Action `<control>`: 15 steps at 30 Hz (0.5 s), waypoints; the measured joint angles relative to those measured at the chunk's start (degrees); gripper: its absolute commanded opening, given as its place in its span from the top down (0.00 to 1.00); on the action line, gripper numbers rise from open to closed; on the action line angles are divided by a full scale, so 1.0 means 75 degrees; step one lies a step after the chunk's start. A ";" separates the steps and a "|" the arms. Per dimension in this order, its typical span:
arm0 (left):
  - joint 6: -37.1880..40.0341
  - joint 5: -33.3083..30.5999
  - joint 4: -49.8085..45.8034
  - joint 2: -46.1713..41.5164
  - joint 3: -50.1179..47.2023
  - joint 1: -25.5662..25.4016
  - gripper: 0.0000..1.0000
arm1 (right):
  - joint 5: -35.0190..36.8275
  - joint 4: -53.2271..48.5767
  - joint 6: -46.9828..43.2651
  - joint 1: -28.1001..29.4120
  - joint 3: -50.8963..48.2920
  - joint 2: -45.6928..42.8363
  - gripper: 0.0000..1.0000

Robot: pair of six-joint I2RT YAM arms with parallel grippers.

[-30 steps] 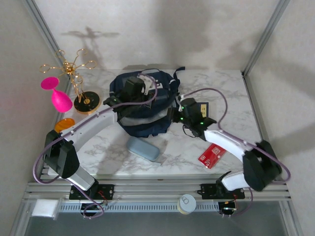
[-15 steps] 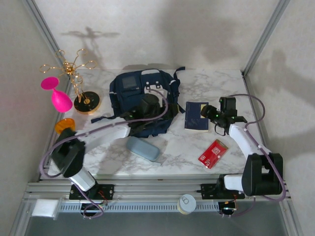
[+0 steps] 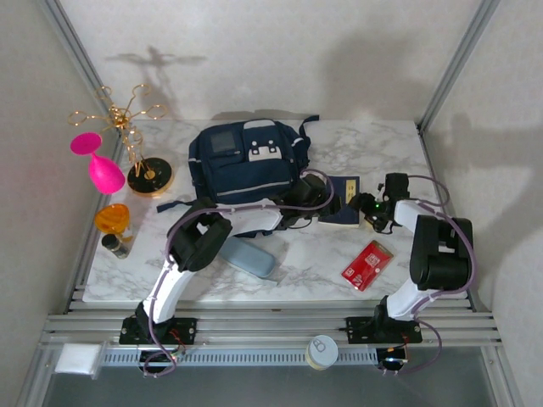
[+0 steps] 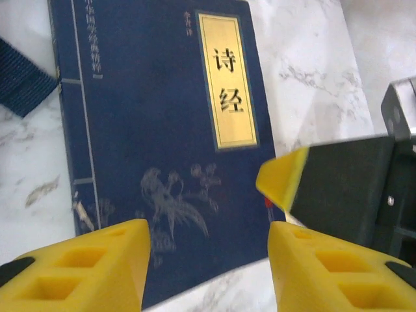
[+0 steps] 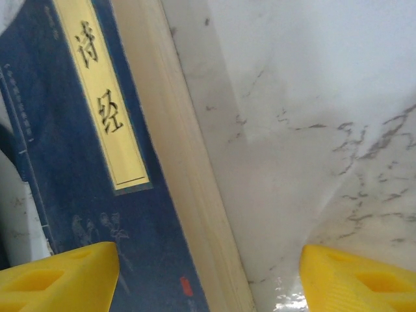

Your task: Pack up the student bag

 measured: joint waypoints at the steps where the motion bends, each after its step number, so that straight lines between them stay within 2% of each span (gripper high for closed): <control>1: 0.0003 -0.0041 -0.0047 0.0125 0.0169 0.0003 0.56 | -0.0090 0.0023 0.0020 -0.0035 0.0006 0.0006 0.29; 7: 0.0213 -0.0274 -0.0539 0.0731 0.0959 0.0035 0.66 | -0.0469 0.0323 0.0172 -0.0020 0.0087 0.0251 0.34; 15: 0.0472 -0.0356 -0.1107 0.1233 0.1504 0.0172 0.67 | -0.0519 0.0356 0.0175 0.0251 0.0090 0.0259 0.40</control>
